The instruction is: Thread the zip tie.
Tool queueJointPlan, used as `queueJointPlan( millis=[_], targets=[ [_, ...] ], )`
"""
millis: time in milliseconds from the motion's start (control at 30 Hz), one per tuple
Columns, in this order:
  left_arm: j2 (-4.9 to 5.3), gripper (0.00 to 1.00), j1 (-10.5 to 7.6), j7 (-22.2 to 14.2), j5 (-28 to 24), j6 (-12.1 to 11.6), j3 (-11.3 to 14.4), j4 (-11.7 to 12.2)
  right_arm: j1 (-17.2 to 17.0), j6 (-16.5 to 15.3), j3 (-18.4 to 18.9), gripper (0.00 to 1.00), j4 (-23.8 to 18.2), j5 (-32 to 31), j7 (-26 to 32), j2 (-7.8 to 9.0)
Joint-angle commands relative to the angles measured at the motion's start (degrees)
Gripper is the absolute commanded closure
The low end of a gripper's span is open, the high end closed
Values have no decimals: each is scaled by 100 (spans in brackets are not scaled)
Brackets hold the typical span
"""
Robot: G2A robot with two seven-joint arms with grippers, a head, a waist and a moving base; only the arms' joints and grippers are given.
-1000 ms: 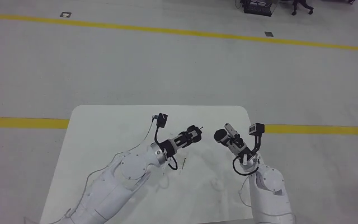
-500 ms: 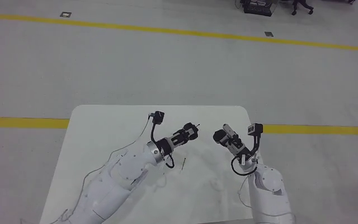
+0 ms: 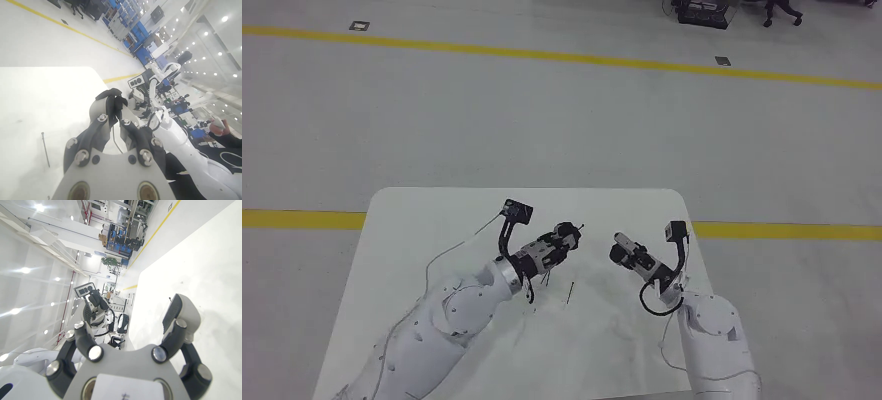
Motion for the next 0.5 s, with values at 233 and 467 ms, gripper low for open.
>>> queueJointPlan(
  millis=[233, 467],
  targets=[
    [34, 100, -41, 50, 251, -103, -38, -83, 19, 0, -85, 0, -112, -193, -51, 14],
    [118, 100, 59, 154, -84, -289, -461, -149, 299, 249, -469, 0, -74, -1005, 214, 83]
  ],
)
